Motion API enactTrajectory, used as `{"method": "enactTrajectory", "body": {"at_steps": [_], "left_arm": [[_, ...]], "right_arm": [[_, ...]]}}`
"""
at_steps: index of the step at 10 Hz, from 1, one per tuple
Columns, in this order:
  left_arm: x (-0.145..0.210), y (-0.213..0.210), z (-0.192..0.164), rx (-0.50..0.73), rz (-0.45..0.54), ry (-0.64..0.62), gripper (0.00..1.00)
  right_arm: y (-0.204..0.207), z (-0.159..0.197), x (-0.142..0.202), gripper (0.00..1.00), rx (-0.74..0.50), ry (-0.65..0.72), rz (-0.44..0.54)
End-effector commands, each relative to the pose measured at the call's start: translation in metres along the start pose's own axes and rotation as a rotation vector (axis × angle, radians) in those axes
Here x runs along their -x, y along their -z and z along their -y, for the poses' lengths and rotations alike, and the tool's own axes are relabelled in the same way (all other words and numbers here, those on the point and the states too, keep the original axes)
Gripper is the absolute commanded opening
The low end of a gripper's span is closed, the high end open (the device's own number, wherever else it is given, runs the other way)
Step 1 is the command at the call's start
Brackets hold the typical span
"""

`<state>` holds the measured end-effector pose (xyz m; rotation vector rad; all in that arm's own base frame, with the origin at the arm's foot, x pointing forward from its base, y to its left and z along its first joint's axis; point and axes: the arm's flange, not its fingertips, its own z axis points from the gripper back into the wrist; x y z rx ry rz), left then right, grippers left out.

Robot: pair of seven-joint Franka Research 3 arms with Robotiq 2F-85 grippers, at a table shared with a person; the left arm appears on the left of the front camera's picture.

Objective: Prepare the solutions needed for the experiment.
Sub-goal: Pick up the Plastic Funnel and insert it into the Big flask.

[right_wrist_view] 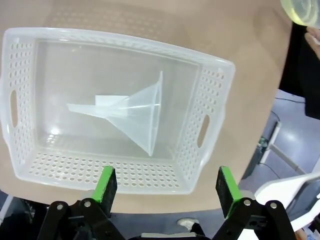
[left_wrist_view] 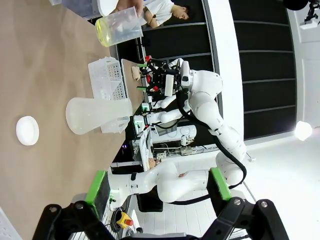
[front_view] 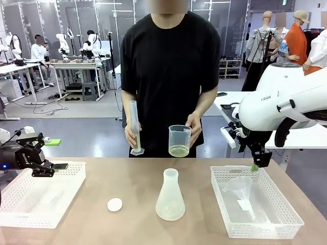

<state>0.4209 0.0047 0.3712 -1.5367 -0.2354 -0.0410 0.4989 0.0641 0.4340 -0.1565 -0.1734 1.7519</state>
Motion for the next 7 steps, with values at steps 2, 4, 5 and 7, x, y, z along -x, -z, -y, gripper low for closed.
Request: {"method": "enactTrajectory", "body": {"at_steps": [2,4,5,7], "left_arm": [[0.0,0.0,0.0,0.001,-0.001,0.004,1.0],[0.0,0.0,0.0,0.001,-0.001,0.004,1.0],[0.0,0.0,0.0,0.001,-0.001,0.004,1.0],[0.0,0.0,0.0,0.001,-0.001,0.004,1.0]], "right_arm": [[0.019,0.016,0.004,1.0,-0.145,-0.022,0.021],[0.032,0.02,0.003,1.0,-0.21,-0.021,0.072],[0.04,0.022,0.003,1.0,-0.244,-0.016,0.092],[0.055,0.026,0.005,1.0,-0.294,0.004,0.115]]}}
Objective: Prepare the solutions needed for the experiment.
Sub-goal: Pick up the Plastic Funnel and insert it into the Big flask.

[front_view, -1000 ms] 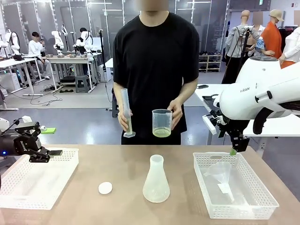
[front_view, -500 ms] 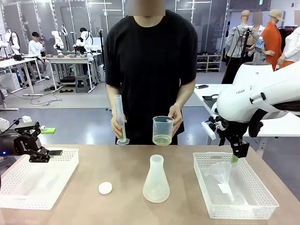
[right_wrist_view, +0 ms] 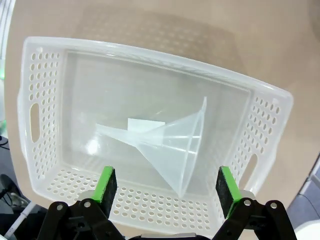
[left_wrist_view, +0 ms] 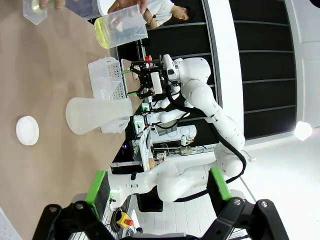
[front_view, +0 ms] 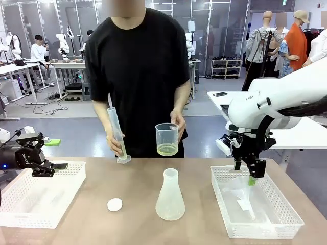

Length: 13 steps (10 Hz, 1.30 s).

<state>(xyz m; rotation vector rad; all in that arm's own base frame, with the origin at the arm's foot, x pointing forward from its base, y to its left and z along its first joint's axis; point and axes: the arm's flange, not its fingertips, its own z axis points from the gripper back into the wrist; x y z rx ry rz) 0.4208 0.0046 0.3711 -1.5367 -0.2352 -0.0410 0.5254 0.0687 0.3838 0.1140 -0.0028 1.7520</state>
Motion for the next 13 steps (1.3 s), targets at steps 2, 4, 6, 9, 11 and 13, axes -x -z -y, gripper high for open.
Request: {"method": "enactTrajectory", "body": {"at_steps": [2,4,6,9,11,13], "left_arm": [[0.0,0.0,0.0,0.001,-0.001,0.004,1.0],[0.0,0.0,0.0,0.001,-0.001,0.004,1.0],[0.0,0.0,0.0,0.001,-0.001,0.004,1.0],[0.0,0.0,0.0,0.001,-0.001,0.004,1.0],[0.0,0.0,0.0,0.001,-0.001,0.004,1.0],[0.0,0.0,0.0,0.001,-0.001,0.004,1.0]], "right_arm": [[0.008,0.017,0.007,1.0,-0.069,-0.007,0.032],[0.018,0.024,0.01,1.0,-0.11,-0.017,0.037],[0.019,0.032,0.011,1.0,-0.151,-0.032,0.027],[0.016,0.044,0.01,1.0,-0.215,-0.058,0.004],[0.017,0.052,0.01,1.0,-0.269,-0.079,-0.024],[0.026,0.059,0.009,1.0,-0.327,-0.09,-0.04]]}}
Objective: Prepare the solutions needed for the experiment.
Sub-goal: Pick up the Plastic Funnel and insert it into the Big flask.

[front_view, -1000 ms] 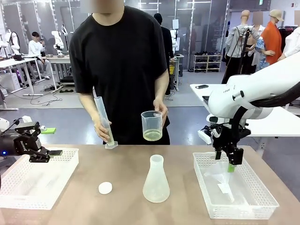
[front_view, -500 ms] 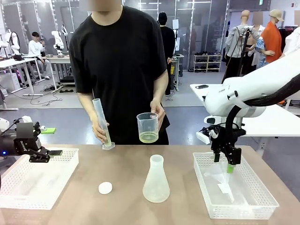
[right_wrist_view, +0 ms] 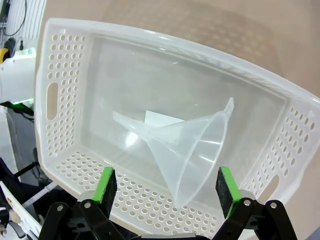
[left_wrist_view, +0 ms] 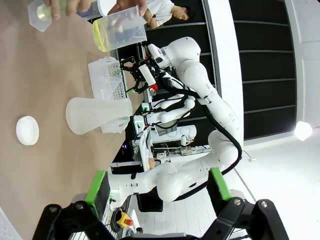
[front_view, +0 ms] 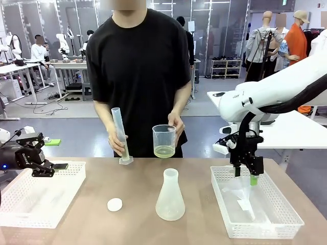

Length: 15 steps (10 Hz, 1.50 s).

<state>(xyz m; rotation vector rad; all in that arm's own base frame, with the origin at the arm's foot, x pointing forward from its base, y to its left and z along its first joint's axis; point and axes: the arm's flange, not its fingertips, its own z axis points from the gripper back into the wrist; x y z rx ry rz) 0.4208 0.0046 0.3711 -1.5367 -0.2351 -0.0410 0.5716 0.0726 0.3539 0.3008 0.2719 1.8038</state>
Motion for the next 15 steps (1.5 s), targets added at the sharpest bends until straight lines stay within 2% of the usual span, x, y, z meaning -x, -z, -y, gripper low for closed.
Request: {"method": "enactTrajectory", "body": {"at_steps": [1,7,8,10,15], "left_arm": [[0.0,0.0,0.0,0.001,-0.001,0.004,1.0],[0.0,0.0,0.0,0.001,-0.001,0.004,1.0],[0.0,0.0,0.0,0.001,-0.001,0.004,1.0],[0.0,0.0,0.0,0.001,-0.001,0.004,1.0],[0.0,0.0,0.0,0.001,-0.001,0.004,1.0]], "right_arm": [[0.0,0.014,0.002,1.0,-0.046,-0.032,-0.007],[0.008,0.026,0.005,1.0,-0.115,-0.036,-0.03],[0.007,0.027,0.005,0.95,-0.107,-0.041,-0.025],[0.006,0.029,0.004,0.79,-0.111,-0.056,-0.02],[0.005,0.034,0.005,0.29,-0.127,-0.06,-0.024]]}}
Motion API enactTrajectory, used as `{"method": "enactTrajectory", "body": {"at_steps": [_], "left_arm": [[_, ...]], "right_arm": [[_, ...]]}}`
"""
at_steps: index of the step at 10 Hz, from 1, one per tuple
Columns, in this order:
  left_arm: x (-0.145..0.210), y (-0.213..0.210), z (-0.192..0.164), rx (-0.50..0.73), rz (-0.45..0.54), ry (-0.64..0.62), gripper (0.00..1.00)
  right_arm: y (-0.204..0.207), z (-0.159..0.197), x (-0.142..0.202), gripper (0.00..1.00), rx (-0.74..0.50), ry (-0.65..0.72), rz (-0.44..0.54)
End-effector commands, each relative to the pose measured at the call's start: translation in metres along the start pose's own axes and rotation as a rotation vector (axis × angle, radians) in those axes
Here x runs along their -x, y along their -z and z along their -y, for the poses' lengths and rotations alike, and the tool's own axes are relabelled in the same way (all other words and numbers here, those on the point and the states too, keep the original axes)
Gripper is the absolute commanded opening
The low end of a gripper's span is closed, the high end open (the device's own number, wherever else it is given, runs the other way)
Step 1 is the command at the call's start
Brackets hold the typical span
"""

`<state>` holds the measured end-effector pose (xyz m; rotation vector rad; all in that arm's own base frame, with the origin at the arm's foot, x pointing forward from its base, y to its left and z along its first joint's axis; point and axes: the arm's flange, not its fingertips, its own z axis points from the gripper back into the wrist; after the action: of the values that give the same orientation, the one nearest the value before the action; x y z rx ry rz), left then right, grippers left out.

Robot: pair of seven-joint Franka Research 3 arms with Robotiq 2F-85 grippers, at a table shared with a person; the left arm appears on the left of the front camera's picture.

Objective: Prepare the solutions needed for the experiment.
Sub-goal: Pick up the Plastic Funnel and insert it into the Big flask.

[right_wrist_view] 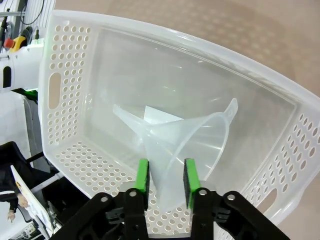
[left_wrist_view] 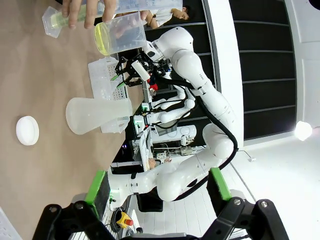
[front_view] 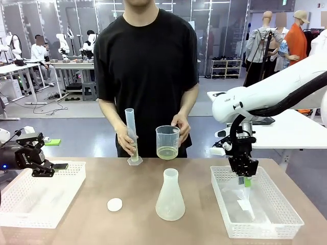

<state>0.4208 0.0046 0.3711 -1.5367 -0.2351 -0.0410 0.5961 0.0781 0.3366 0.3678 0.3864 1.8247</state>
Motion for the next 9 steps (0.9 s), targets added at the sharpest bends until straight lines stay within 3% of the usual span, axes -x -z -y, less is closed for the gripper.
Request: {"method": "enactTrajectory", "body": {"at_steps": [1,2,3,4,5,6,9], "left_arm": [[0.0,0.0,0.0,0.001,-0.001,0.004,1.0],[0.0,0.0,0.0,0.001,-0.001,0.004,1.0],[0.0,0.0,0.0,0.001,-0.001,0.004,1.0],[0.0,0.0,0.0,0.001,-0.001,0.004,1.0],[0.0,0.0,0.0,0.001,-0.001,0.004,1.0],[0.0,0.0,0.0,0.001,-0.001,0.004,1.0],[0.0,0.0,0.0,0.001,-0.001,0.004,1.0]], "right_arm": [[-0.003,0.003,0.004,0.34,-0.016,-0.032,-0.004],[-0.003,0.003,0.004,0.09,-0.017,-0.033,-0.003],[-0.003,0.002,0.004,0.14,-0.02,-0.034,-0.004],[-0.004,0.002,0.004,0.0,-0.022,-0.033,-0.003],[-0.004,0.001,0.004,0.06,-0.022,-0.033,-0.003],[-0.004,0.001,0.004,0.0,-0.018,-0.035,-0.001],[-0.009,-0.009,-0.001,0.0,0.017,-0.013,-0.022]]}}
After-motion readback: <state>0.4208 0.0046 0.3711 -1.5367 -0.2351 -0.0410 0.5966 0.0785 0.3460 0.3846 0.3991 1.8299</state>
